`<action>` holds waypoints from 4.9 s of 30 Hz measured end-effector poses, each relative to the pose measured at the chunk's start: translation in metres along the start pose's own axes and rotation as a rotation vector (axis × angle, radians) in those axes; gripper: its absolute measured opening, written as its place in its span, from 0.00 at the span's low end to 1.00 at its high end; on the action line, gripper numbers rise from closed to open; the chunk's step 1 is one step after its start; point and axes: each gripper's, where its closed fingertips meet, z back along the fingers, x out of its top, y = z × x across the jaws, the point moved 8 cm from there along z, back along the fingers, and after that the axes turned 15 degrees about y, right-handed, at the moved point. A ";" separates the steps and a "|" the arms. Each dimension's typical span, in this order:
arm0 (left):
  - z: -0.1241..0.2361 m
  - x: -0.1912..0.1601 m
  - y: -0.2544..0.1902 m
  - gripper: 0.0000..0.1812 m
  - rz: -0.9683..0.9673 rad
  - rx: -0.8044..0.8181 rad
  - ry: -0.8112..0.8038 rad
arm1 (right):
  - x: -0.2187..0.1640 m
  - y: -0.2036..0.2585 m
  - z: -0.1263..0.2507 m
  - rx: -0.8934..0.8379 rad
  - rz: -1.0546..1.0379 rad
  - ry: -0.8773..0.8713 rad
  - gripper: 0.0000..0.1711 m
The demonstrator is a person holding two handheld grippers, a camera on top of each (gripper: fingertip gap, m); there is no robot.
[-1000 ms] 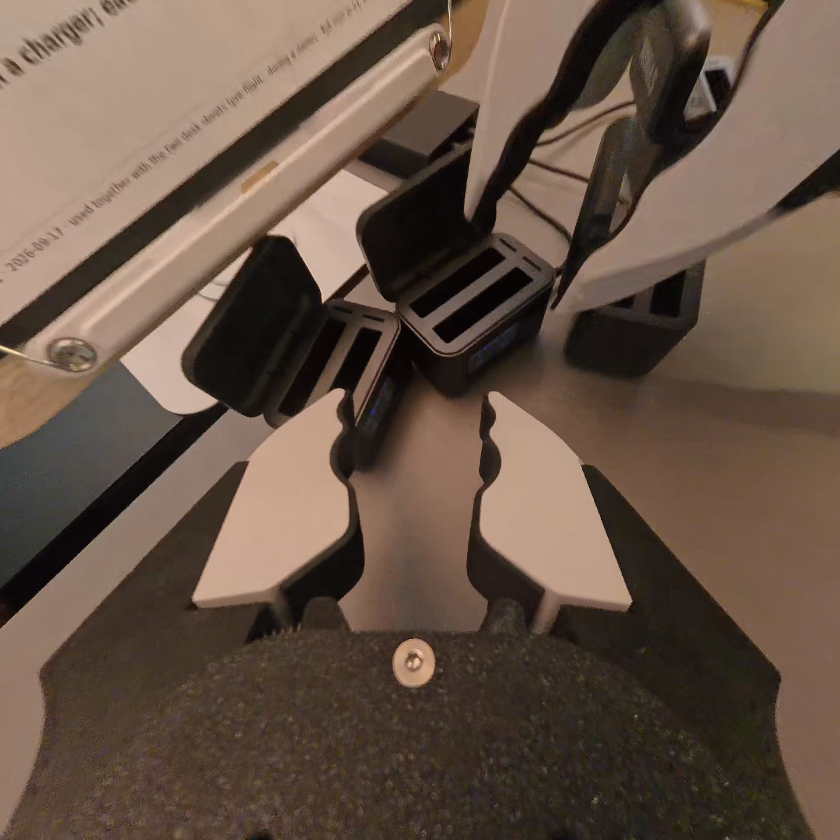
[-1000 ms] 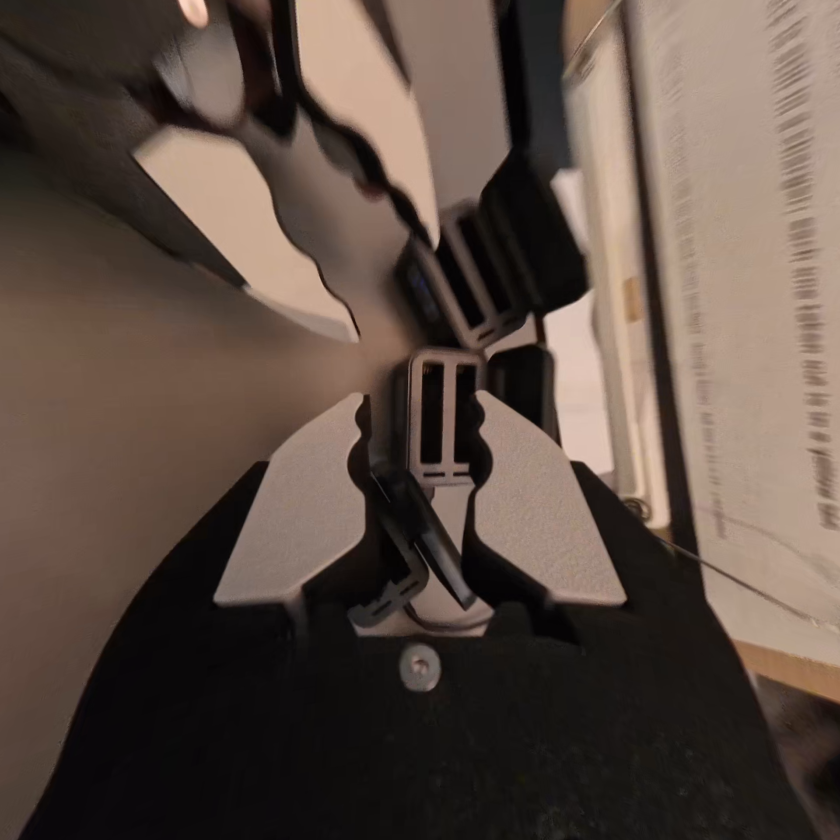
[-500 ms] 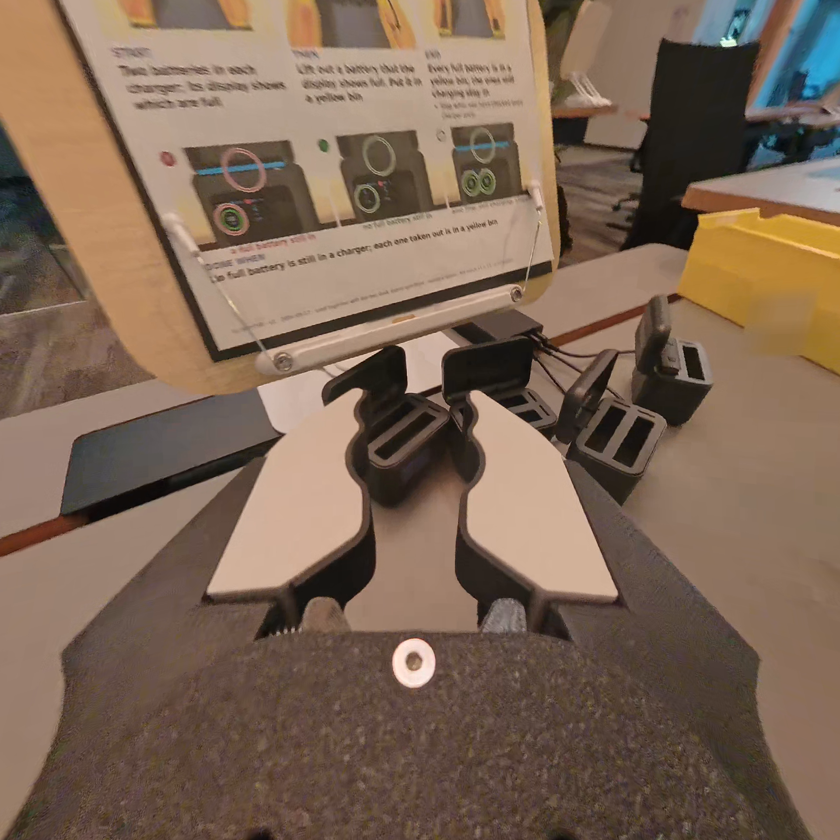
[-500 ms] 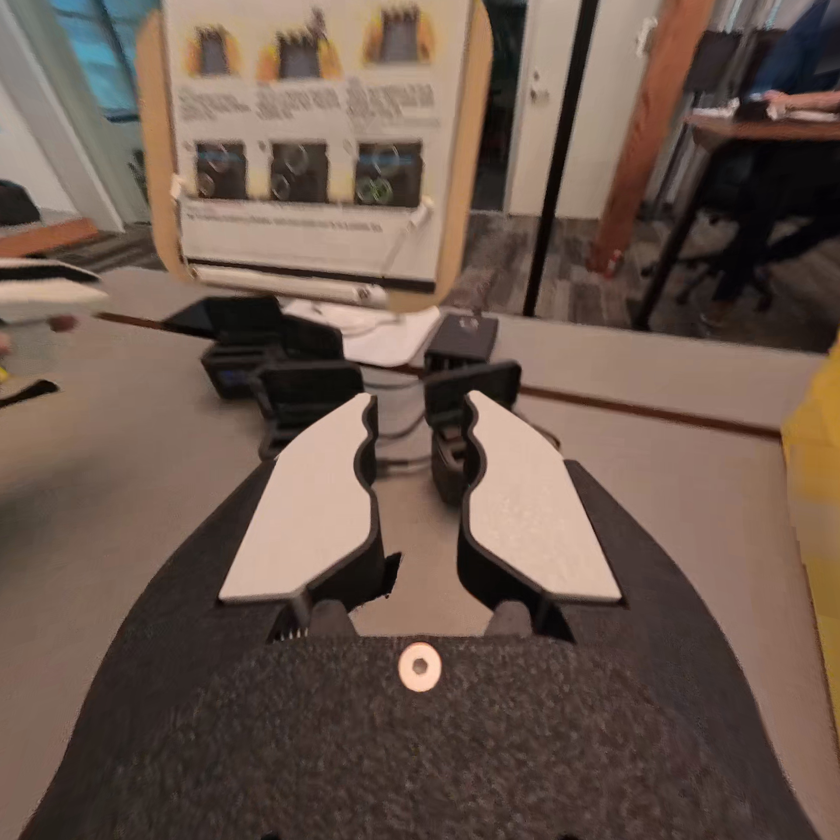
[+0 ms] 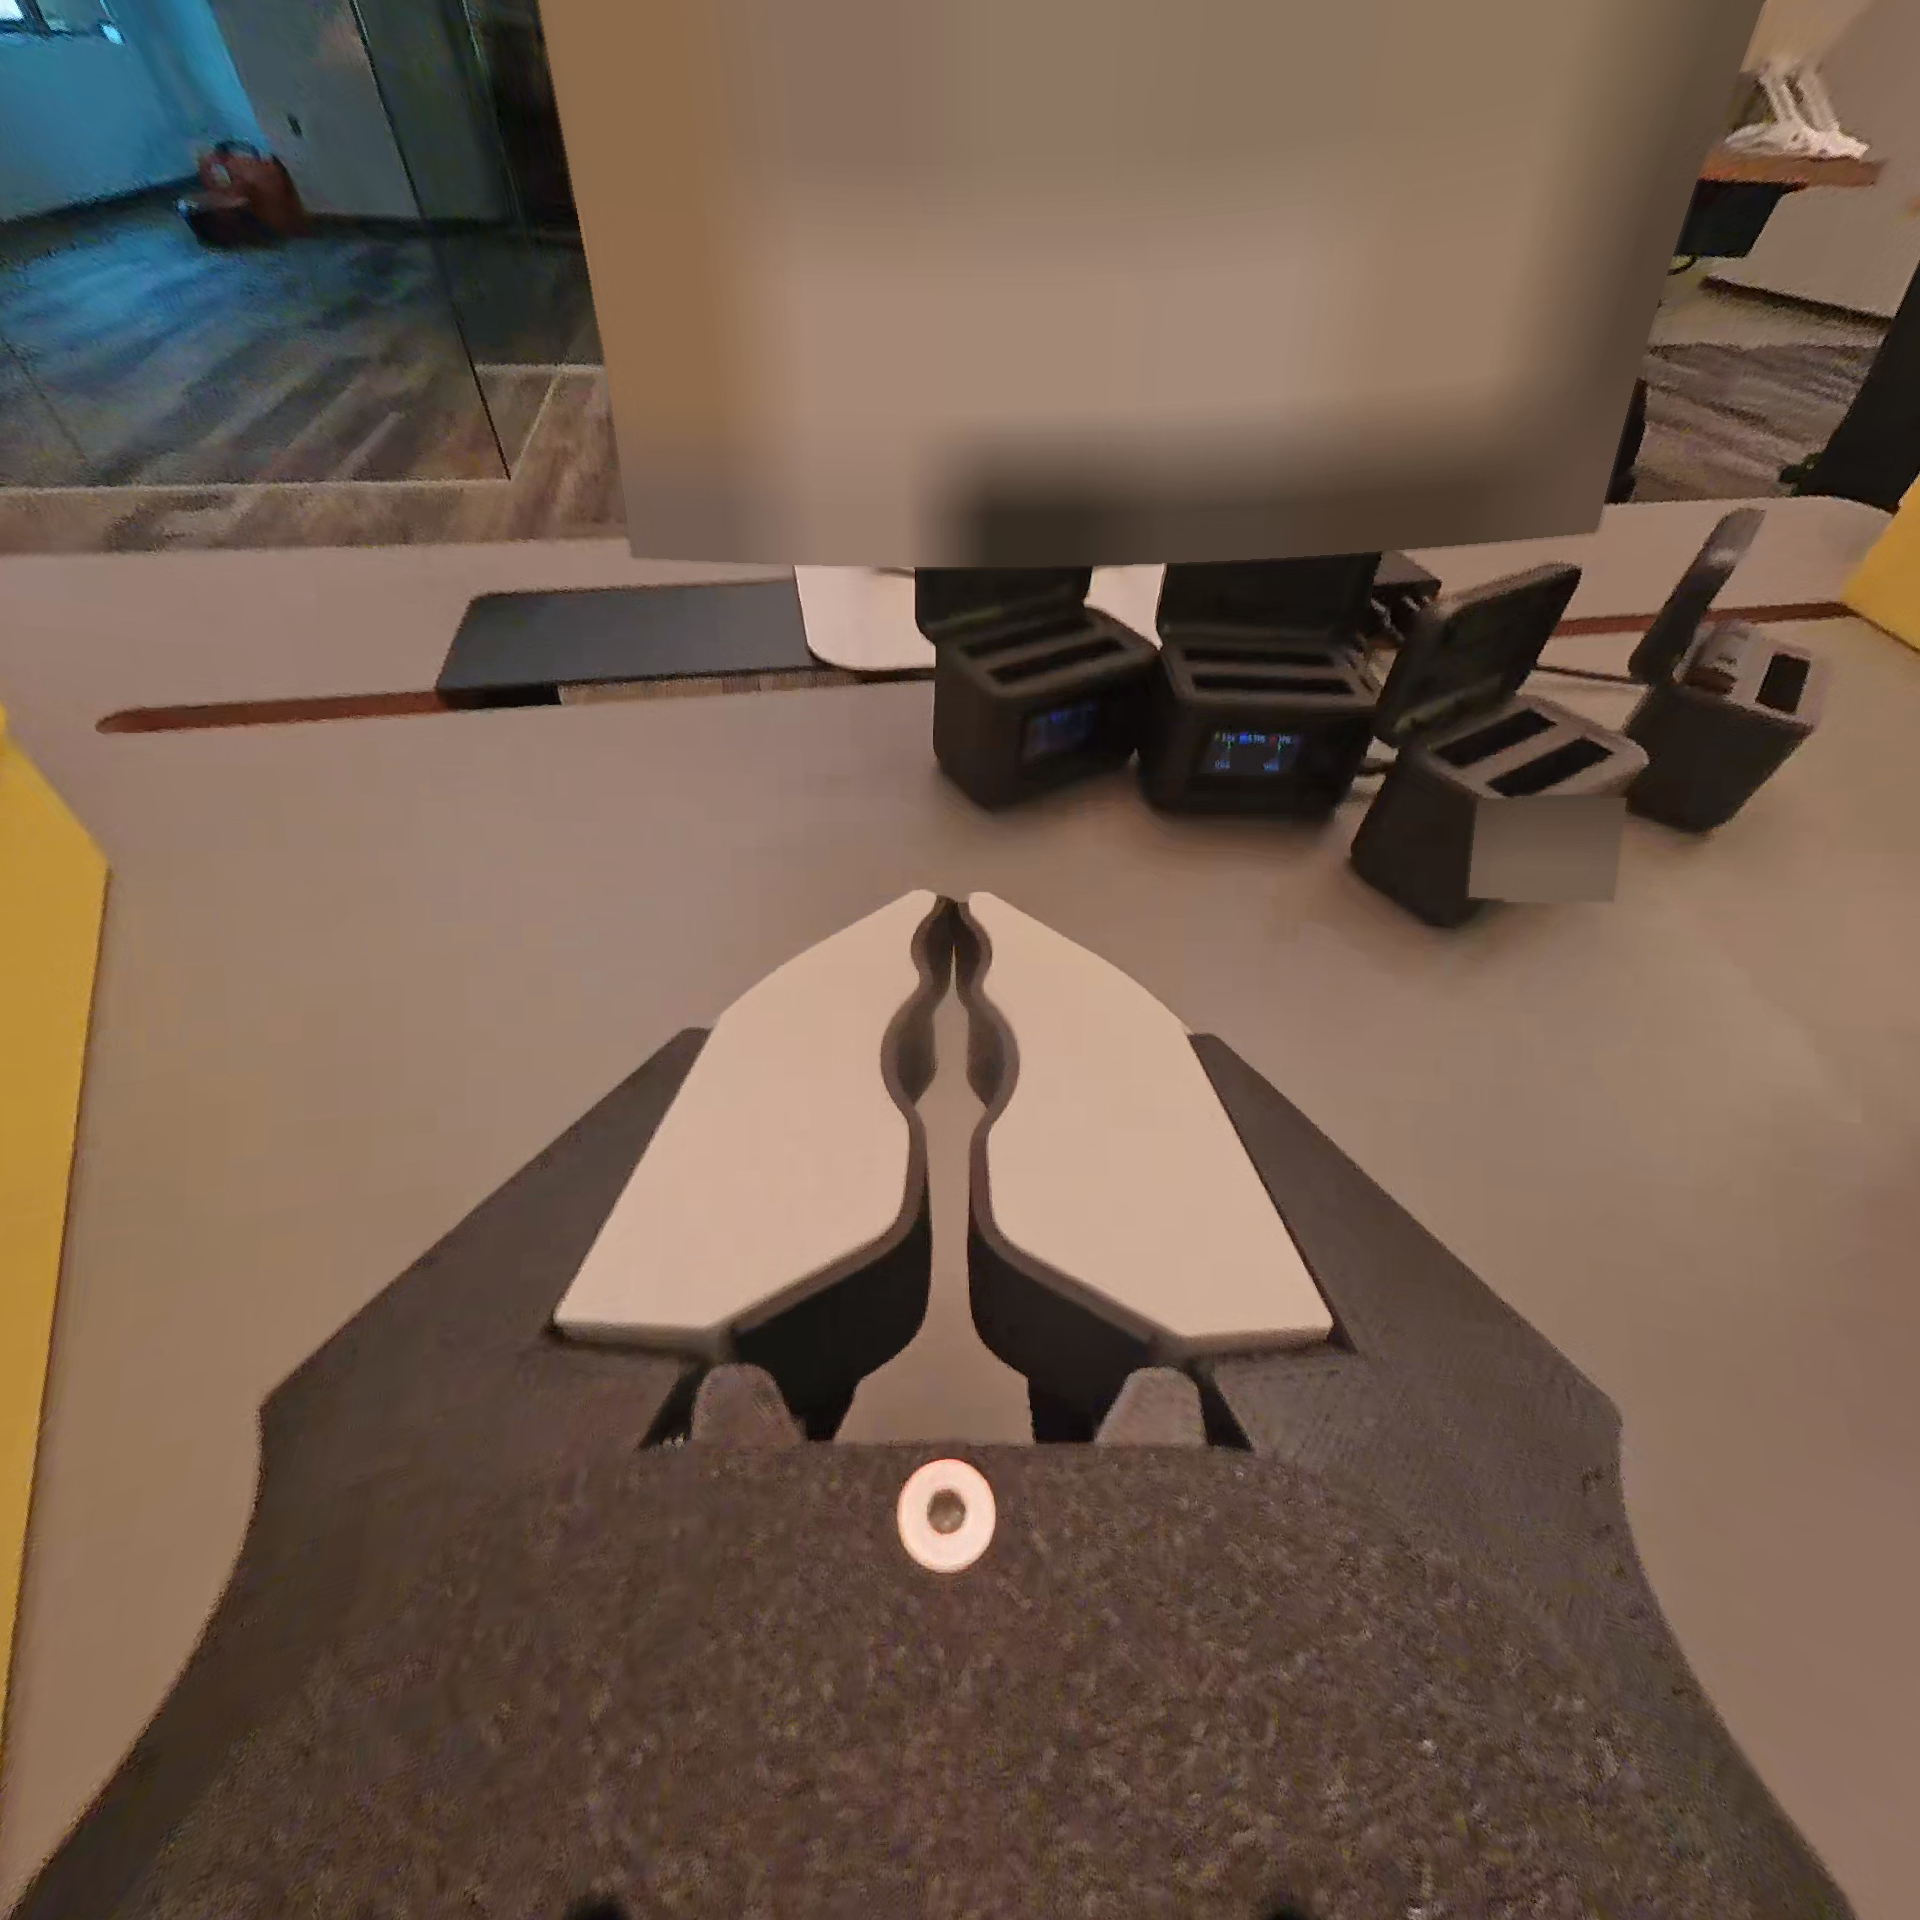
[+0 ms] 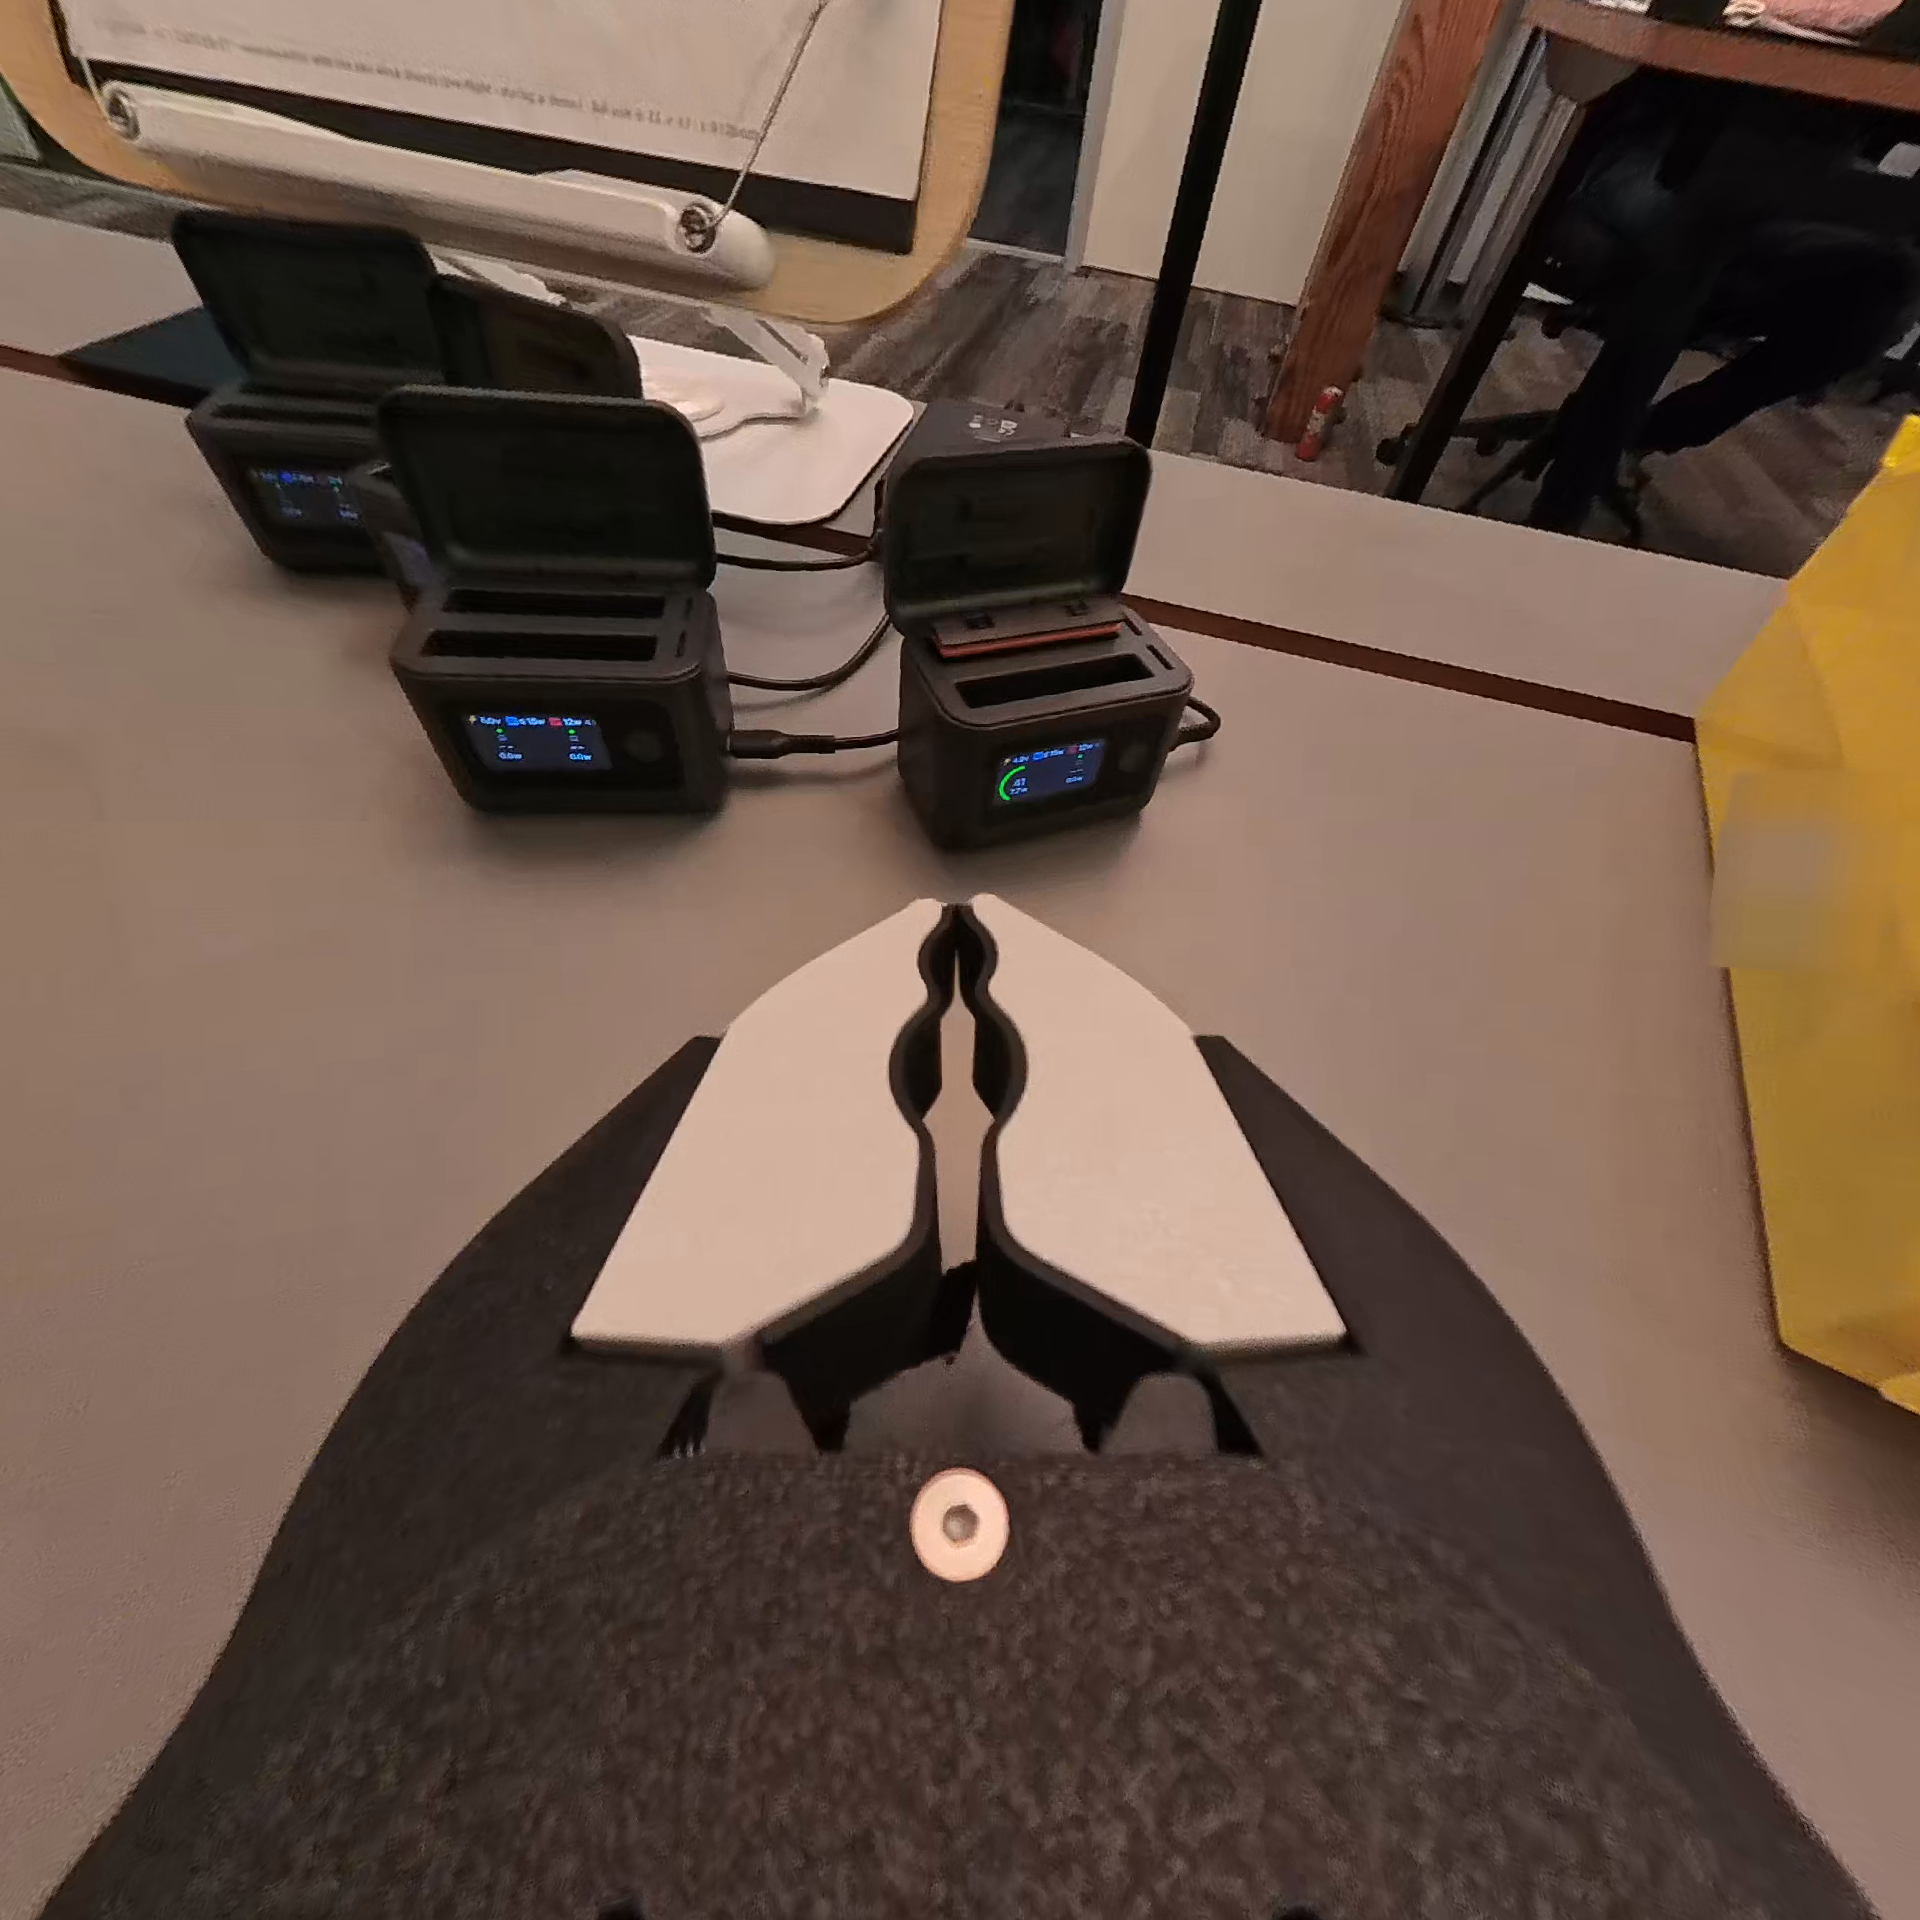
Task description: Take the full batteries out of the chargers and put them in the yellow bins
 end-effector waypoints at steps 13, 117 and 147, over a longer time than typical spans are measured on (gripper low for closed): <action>0.085 0.037 0.047 0.00 0.004 0.065 -0.215 | 0.008 -0.014 0.013 0.005 -0.046 -0.076 0.00; 0.082 0.047 -0.089 0.16 -1.289 -0.670 0.065 | 0.039 0.150 0.063 0.687 0.846 -0.357 0.06; -0.132 0.154 -0.014 0.08 -0.819 -0.470 0.609 | 0.025 0.046 0.019 0.626 0.259 -0.125 0.10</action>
